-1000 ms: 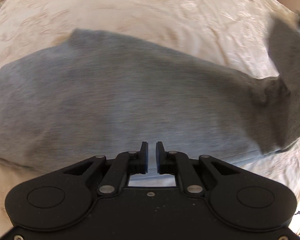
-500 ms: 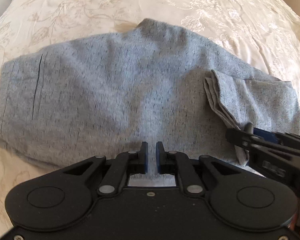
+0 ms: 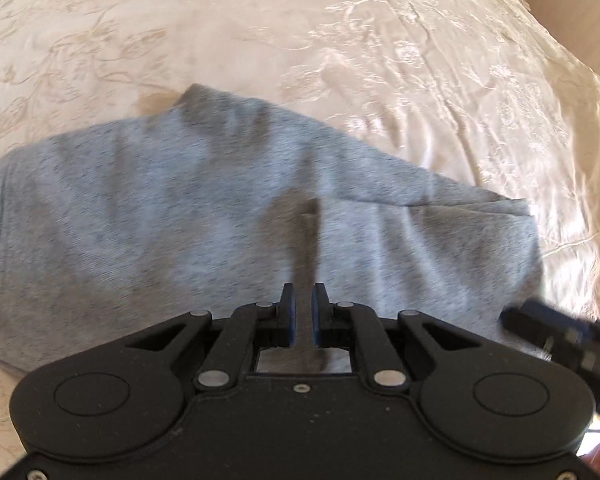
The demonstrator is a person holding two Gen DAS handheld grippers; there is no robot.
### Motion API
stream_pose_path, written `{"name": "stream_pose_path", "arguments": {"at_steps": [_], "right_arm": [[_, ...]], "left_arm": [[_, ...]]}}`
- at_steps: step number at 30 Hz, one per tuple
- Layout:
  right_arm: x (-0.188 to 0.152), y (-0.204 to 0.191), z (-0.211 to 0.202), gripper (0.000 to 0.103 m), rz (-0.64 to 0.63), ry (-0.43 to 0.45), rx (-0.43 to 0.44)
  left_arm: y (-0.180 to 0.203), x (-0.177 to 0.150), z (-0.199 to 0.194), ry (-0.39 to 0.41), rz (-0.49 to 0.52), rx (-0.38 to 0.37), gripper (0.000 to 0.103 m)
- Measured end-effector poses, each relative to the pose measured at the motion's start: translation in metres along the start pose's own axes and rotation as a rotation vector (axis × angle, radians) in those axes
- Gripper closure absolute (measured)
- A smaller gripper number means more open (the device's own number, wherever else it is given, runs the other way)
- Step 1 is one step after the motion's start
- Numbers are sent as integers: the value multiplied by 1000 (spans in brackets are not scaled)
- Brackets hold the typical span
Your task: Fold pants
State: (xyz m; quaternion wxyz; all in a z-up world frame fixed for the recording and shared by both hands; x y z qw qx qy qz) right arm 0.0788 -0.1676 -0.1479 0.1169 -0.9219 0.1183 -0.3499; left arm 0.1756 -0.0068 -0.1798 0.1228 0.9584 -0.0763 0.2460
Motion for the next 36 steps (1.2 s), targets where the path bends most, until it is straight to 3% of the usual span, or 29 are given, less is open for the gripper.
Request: {"name": "stream_pose_path", "arguments": {"at_steps": [3,6,9,12,14,15,18,22,26,31,36], "right_arm": [[18,29,2,65,51,33,-53],[39,56,16,64,73,11,-72],[50,78,41,64,106,-114,-23],[48,97,71,68,122,-191,-19],[53,112,92,71,83,-179,-97],[57,123,103,77,107,-183,-113],[67,142,123,83,160,-183,-135],[79,145,127,78,102,-191,-146],[87,139,82,71,54,-100,-92],[55,126,34,71,-25,-107,11],[-18,129,31,71,-116,-268,-21]], "left_arm": [[21,1,9,-1,29,-27,87],[39,-10,24,-52,64,-43,87],[44,-31,38,-111,100,-12,87],[45,-47,41,-101,157,27,82],[46,-51,38,-79,177,38,82],[47,-52,38,-74,180,45,82],[50,-54,36,-63,193,68,82],[52,-51,27,-57,225,88,82],[52,-32,9,-1,185,64,82],[50,-14,26,-2,158,110,82],[31,-24,49,-60,161,176,81]]}}
Point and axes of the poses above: each gripper's, at about its wrist camera, not at the fingertips, and z roughly the way its jaws point, y to its right, x to its top, the point moved 4 cm from there along z, roughly the way its jaws point, and after that the axes turned 10 degrees about y, right-handed, at the moved point
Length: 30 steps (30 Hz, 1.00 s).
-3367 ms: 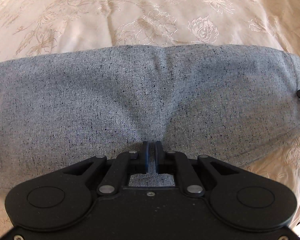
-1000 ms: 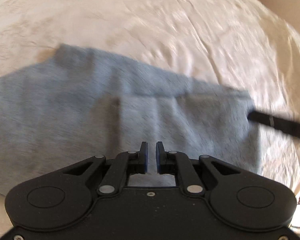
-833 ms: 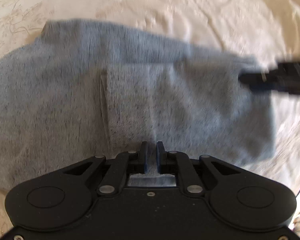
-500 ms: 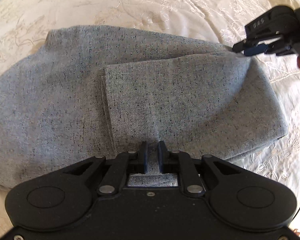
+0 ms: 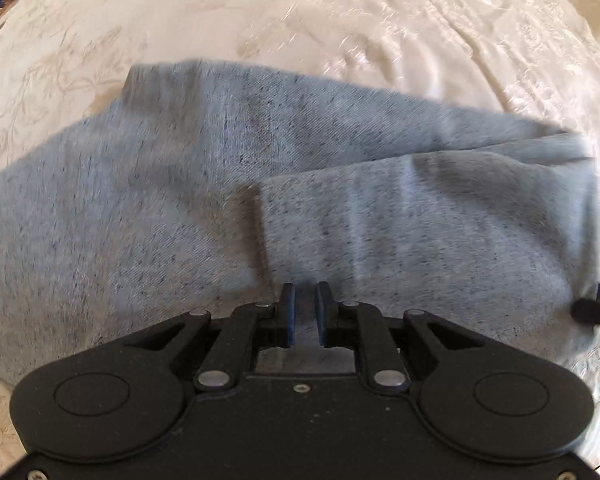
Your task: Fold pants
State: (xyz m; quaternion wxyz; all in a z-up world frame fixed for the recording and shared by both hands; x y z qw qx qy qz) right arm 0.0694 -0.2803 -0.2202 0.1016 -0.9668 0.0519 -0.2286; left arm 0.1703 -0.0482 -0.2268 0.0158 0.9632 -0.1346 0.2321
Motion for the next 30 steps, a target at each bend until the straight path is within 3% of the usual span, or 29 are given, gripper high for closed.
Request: {"name": "stream_pose_path", "arguments": {"at_steps": [5,9,14,19,22,26,30], "right_arm": [[2,5,-11,70,35,14,18],[41,9,-27,70,52,127,36],[88,0,-5,70,-6,156,53],[100,-12,43,73,-76,73,7],[98,-8,66,78,-82,57,-28],[102,-7,36,72,-15,124,-7],[88,-14,2,71,-9,160,51]], "left_arm": [[-4,9,-21,19,-51,21,82],[3,16,-34,61,-87,-5,82],[21,7,-15,18,-65,16,82],[26,-8,-12,30,-15,35,81],[24,-4,-26,17,-48,62,81],[20,-1,-47,19,-93,99,81],[21,-9,-42,-26,-141,89,81]]}}
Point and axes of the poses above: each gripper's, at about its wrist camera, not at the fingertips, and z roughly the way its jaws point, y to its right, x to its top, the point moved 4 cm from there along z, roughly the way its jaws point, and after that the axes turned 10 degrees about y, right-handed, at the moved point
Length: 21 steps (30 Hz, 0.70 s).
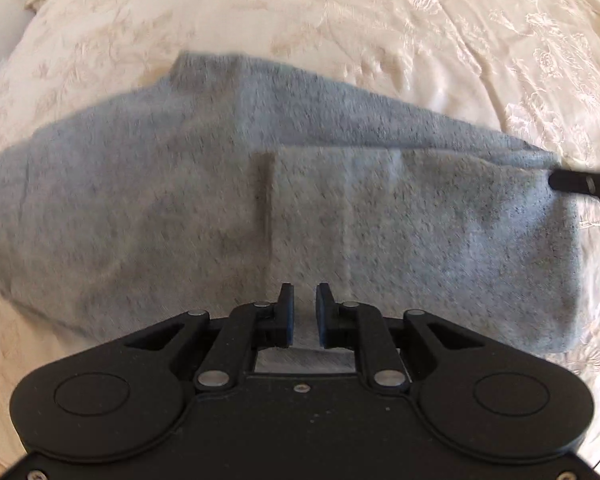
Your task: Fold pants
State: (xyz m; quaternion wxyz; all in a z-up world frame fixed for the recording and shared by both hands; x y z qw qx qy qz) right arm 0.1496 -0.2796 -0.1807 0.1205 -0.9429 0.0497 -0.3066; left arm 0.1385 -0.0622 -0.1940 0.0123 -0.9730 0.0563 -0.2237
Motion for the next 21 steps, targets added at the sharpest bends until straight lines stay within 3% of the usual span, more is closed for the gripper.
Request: {"name": "stream_pose_path", "arguments": {"at_steps": [3,10,16,21], "right_arm": [[-24,-8,-14,70,-34,-40,22],[-84,-14,0,73,-87,-174,-4],[-77,-18,3,72,-61,-163,-32],[-62,-31,-16,70,-5,-99,-53]], "left_arm": [[9,-9,4,-27,2,29,81],[16,-16,18,-55,9,63,82],[-8,-9,1,-9,-24,31,79],[-72,-11,-21,57,-76,60,78]]}}
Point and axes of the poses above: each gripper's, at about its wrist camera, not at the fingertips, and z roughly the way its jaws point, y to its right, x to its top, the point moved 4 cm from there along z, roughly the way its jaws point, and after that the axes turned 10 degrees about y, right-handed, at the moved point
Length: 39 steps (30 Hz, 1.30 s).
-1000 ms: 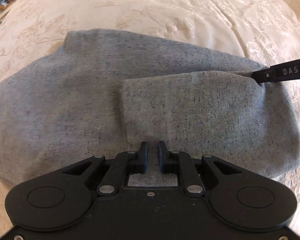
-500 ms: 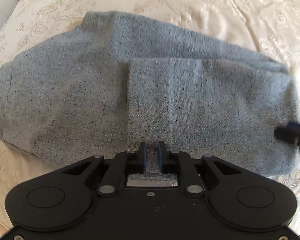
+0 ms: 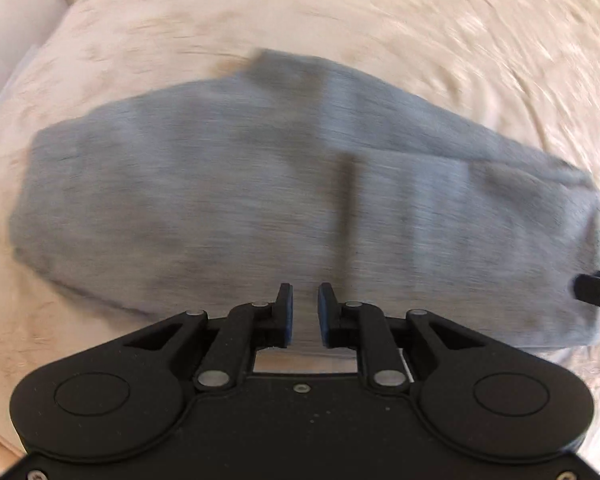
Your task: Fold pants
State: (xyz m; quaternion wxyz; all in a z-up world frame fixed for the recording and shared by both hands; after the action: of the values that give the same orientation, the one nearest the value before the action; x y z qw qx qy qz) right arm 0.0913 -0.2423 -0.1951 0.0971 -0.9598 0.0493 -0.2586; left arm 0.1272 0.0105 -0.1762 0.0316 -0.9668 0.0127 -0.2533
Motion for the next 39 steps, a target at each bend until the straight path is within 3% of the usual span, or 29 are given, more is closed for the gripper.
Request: {"name": "stream_pose_path", "arguments": {"at_steps": [3,9,12,15,17,21,27,34,39], "right_arm": [[4,-18,-11,70,28,27,1],[13,-77,-14,70,50,57,9],[15,-112,-7,70,40,56,11],[16,-143,-4,70,21,56,13],[16,-157,-2,70,13,58,12],[16,-180,2,70,4,55,1],[13,-201,4,70,-10,43,-19],[12,-210,8,70,-14,26,-33],[12,-213,10,70,-27,21,-32]], "left_arm": [[-55,2,-3,1,-99,18,70],[-174,-5,6,0,-287,93,69],[-220,-9,15,-8,-372,93,61],[-252,-14,26,-17,-421,89,61],[-266,-18,36,-12,-448,80,61],[-285,-20,52,-16,-502,20,50],[-297,-24,70,-32,-569,-76,50],[-297,-28,58,42,-553,-179,49],[-300,-26,56,38,-580,-191,49]]}}
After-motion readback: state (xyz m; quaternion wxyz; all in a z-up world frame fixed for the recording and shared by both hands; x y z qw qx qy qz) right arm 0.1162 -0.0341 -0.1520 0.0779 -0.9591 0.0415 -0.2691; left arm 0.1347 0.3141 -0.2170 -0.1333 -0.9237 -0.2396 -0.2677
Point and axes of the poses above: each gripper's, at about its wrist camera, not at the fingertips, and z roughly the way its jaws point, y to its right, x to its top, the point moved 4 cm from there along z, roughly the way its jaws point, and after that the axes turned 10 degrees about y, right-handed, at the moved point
